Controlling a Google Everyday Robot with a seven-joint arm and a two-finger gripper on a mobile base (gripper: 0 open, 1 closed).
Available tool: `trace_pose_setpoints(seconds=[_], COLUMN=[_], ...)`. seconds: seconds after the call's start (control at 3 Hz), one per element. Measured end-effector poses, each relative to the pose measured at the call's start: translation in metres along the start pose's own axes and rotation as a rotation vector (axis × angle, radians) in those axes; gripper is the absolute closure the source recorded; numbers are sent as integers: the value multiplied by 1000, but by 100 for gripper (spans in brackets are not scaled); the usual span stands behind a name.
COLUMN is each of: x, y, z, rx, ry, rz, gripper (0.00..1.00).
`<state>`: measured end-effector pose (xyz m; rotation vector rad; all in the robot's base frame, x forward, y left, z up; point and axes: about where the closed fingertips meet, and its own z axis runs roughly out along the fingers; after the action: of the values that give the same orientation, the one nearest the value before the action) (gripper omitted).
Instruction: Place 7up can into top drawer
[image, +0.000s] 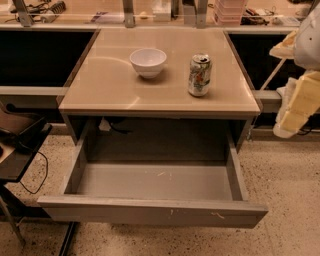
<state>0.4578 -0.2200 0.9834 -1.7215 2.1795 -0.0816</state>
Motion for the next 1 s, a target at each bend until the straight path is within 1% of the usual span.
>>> trace_pose_setpoints(seconds=[0.67, 1.0], x=[6, 2], y=[-87, -98], z=[5, -1], rx=[38, 63], ry=[-250, -274], rz=[-21, -24], gripper=[0, 0])
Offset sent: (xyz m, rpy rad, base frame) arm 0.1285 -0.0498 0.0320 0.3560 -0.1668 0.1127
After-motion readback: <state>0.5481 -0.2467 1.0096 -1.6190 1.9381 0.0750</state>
